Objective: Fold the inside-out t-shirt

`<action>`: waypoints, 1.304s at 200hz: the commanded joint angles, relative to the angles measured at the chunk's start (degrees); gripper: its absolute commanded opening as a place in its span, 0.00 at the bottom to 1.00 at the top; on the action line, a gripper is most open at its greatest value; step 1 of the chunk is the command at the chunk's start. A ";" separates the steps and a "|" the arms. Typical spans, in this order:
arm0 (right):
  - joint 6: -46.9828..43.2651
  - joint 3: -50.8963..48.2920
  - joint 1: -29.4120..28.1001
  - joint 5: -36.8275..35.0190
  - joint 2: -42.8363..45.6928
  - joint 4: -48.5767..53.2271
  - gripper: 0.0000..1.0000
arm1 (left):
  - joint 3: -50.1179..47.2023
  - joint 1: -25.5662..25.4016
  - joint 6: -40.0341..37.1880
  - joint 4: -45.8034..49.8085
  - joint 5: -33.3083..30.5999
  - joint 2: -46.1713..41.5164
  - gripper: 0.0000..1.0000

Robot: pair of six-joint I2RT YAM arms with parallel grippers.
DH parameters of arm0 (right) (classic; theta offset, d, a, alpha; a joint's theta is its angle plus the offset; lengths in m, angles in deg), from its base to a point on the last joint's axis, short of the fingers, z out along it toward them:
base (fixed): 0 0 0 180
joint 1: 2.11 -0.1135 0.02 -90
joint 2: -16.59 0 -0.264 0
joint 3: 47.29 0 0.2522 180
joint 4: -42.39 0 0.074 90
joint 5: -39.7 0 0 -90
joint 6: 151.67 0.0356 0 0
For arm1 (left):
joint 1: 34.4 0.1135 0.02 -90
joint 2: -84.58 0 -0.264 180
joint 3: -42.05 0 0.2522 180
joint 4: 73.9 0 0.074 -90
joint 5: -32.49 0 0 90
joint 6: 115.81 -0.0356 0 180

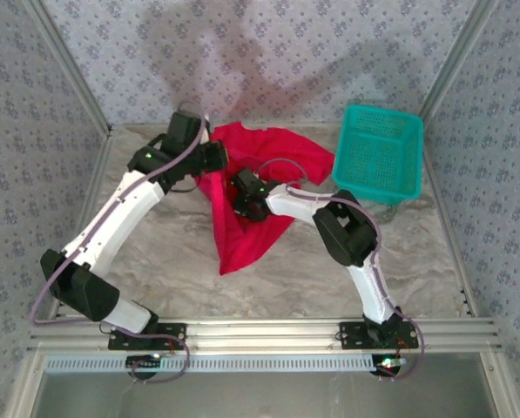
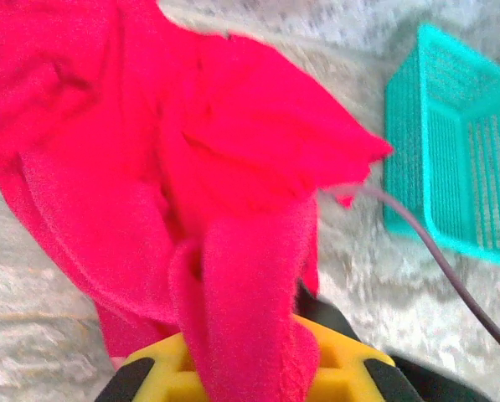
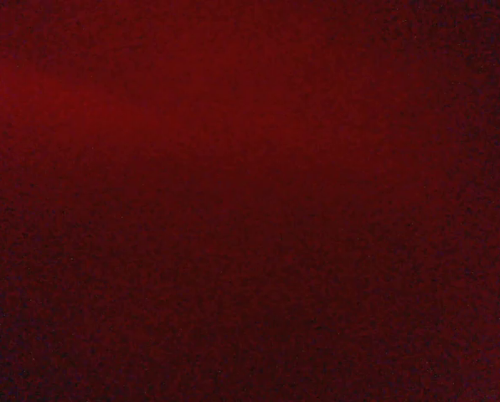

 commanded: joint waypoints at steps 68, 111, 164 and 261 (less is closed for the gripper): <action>-15.47 -4.10 -1.51 -3.09 45.69 16.45 0.00 | 2.26 23.08 0.72 -1.84 9.09 19.67 0.00; -19.77 -19.29 3.02 -0.54 62.05 11.16 0.00 | -11.53 25.32 4.69 -10.12 8.62 13.51 0.00; -15.26 -50.98 0.61 2.39 66.41 -0.58 0.00 | -30.78 18.86 8.13 -19.33 3.37 2.51 0.00; -13.96 -59.67 -6.29 -3.54 71.33 -3.56 0.00 | -38.71 -9.99 -12.75 -20.91 -15.50 -12.92 0.40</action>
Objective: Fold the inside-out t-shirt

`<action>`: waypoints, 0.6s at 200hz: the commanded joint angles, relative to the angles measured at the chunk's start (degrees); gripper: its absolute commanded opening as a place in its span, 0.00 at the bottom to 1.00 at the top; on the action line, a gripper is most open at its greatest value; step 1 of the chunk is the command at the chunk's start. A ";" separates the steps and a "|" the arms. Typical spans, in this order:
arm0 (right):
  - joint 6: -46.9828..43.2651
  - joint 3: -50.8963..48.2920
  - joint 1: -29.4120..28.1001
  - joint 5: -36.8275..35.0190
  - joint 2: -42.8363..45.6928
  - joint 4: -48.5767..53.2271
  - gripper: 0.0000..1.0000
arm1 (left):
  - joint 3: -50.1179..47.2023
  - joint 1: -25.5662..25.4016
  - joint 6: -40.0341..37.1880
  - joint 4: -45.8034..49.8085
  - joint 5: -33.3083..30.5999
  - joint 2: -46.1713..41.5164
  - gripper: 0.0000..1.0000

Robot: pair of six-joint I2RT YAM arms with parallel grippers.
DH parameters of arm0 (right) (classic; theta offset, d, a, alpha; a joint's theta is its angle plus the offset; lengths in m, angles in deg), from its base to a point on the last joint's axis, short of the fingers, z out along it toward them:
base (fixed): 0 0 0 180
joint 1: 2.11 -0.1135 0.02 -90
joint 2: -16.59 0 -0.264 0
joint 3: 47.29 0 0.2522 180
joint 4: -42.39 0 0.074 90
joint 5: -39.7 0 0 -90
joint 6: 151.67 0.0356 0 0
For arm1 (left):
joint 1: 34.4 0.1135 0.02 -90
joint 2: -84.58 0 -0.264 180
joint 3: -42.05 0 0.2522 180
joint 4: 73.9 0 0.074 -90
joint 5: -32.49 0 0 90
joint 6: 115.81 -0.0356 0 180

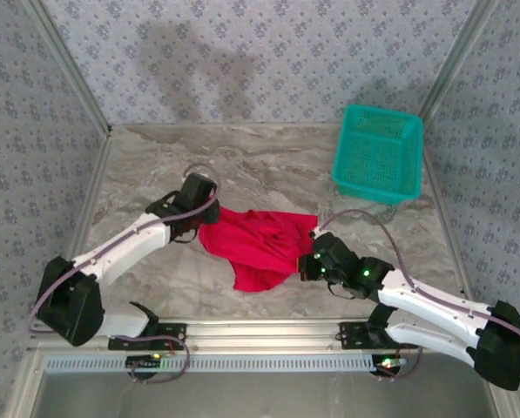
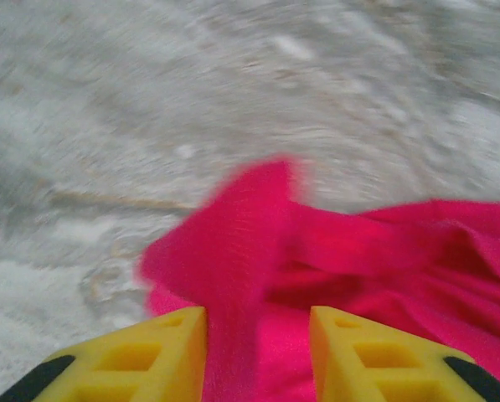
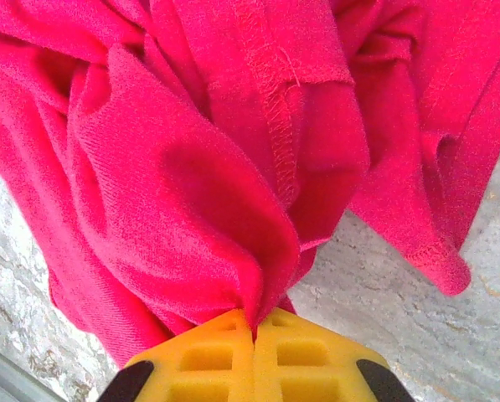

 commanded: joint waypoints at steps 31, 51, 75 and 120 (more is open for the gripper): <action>-1.01 4.00 -0.29 -2.51 -0.88 0.69 0.00 | -8.51 -4.61 -10.80 -20.26 16.92 -5.59 0.88; -1.31 4.96 -0.26 -2.61 -0.99 1.47 0.00 | -8.30 -4.66 -11.63 -21.42 20.76 -2.68 0.90; -1.47 5.32 -0.30 -2.86 -1.05 1.81 0.00 | -6.61 -4.73 -10.61 -22.66 25.05 2.11 0.90; -1.52 6.10 0.00 -3.60 -0.90 3.14 0.00 | -2.72 -4.97 -7.31 -23.86 26.98 12.98 0.80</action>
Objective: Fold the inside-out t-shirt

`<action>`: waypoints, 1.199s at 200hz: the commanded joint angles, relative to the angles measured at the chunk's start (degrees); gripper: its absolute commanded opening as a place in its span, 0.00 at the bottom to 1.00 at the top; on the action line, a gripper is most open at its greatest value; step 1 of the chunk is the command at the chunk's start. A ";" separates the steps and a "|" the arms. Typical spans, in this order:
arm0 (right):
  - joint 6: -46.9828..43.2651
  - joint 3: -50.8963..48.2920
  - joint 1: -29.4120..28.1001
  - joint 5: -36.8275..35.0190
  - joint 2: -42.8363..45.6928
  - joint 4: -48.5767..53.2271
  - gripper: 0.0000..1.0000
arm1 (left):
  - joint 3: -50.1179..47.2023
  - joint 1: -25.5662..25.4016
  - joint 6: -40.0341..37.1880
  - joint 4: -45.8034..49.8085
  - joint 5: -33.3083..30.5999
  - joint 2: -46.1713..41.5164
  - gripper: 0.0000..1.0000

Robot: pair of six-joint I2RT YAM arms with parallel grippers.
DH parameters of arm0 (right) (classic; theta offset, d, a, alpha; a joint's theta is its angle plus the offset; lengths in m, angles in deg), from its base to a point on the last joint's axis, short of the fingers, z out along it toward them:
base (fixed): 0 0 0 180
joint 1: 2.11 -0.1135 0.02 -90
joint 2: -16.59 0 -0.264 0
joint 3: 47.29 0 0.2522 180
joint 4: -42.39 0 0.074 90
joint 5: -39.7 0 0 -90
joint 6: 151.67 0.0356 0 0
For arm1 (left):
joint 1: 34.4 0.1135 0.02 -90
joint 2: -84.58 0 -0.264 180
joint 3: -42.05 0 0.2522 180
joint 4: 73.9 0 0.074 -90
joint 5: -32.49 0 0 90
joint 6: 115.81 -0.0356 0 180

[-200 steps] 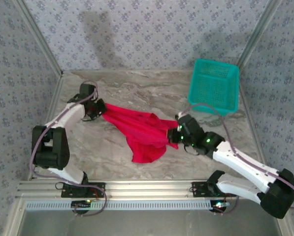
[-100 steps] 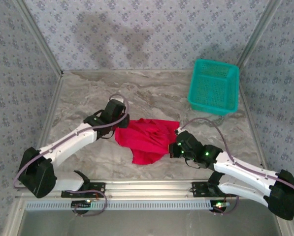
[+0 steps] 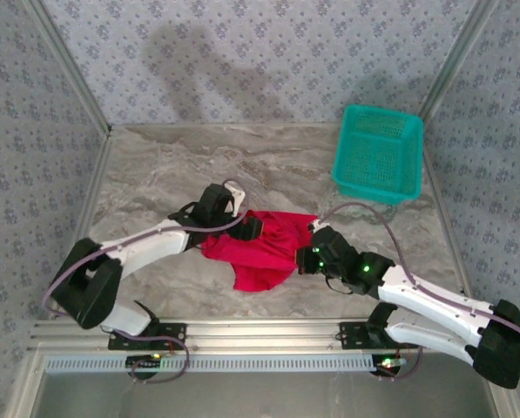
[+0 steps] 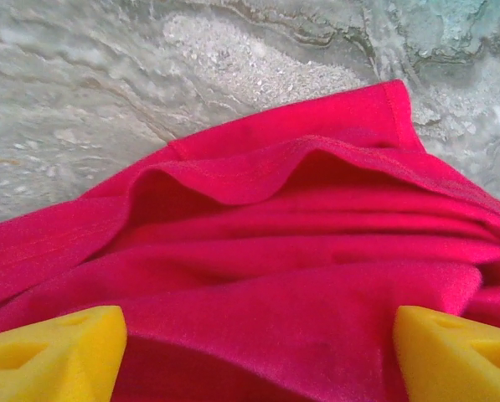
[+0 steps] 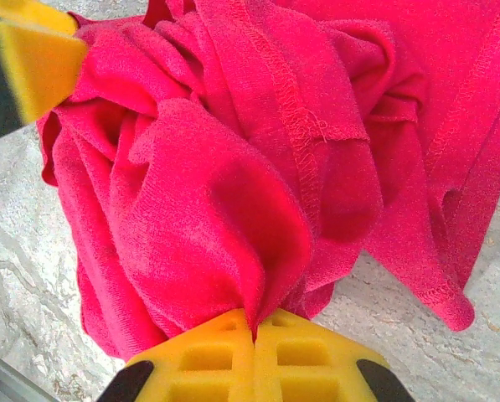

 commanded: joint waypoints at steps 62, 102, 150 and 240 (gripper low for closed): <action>-1.33 3.10 3.30 -2.27 1.93 7.49 0.00 | 10.67 1.67 1.99 2.52 0.42 0.92 0.00; -7.67 10.44 15.02 0.36 -0.26 11.50 0.00 | 39.28 15.15 6.55 17.67 4.46 0.97 0.00; -8.46 13.52 21.74 0.99 -0.44 15.70 0.00 | 56.72 24.37 11.41 27.26 5.41 2.20 0.00; 0.48 -3.61 21.77 2.02 1.07 15.71 0.00 | 23.95 26.73 17.44 11.41 11.71 -3.59 0.00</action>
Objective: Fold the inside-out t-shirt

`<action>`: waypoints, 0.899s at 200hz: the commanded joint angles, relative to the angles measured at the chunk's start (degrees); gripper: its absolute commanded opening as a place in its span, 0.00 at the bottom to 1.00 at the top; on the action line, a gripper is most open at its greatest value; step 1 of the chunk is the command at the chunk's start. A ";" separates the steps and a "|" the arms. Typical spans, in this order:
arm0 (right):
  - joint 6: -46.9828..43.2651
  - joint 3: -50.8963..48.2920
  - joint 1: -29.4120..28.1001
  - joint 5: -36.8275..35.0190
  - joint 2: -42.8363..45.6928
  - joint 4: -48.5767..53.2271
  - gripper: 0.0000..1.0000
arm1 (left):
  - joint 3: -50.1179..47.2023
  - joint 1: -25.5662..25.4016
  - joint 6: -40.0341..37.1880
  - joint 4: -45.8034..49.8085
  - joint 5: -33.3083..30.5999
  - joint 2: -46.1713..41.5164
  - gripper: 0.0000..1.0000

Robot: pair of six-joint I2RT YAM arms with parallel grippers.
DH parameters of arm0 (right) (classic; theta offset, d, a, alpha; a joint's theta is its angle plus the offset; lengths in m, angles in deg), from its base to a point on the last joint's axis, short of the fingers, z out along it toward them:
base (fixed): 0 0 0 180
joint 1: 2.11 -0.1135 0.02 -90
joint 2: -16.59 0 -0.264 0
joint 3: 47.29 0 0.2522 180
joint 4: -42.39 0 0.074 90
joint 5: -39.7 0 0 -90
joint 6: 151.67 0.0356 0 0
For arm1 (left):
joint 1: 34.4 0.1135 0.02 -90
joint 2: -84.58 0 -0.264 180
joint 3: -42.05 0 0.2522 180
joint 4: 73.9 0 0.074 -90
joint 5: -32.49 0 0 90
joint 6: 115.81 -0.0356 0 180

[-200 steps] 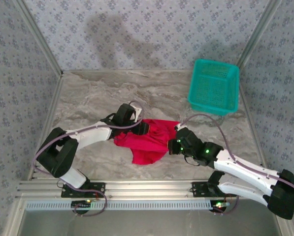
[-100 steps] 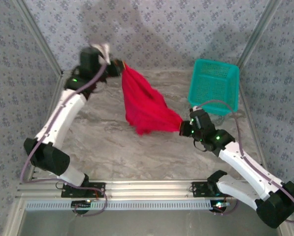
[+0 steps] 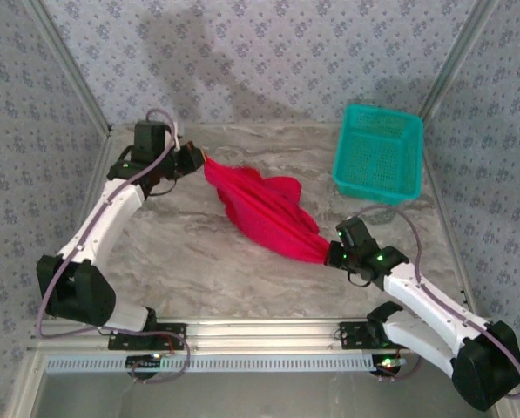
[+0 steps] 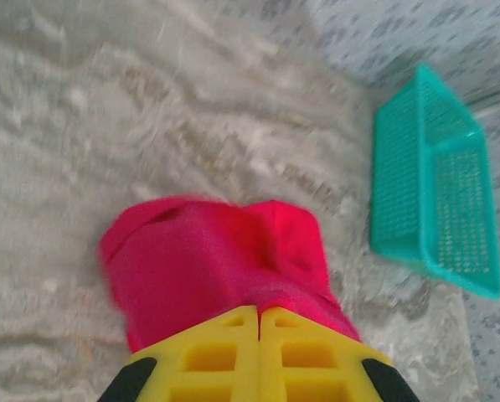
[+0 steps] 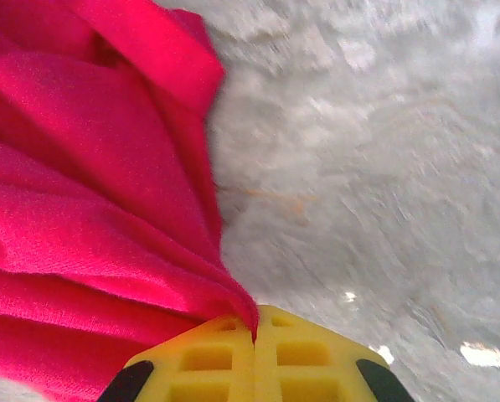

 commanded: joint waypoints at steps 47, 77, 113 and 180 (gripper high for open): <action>-0.82 12.88 -5.32 -1.05 -2.82 6.69 0.48 | -9.13 -4.42 2.44 -12.63 1.01 -2.74 0.00; -4.10 21.99 -8.88 -1.00 -13.73 1.86 0.51 | -14.68 -6.88 1.49 -13.39 -1.19 -7.02 0.00; -9.90 33.56 -9.65 0.48 -33.48 -2.29 0.55 | -18.53 -7.08 0.75 -11.77 -3.33 -12.26 0.00; -14.47 52.70 -10.23 -2.13 -47.85 5.09 0.00 | -18.84 -5.60 -2.27 -6.70 -3.87 -15.74 0.00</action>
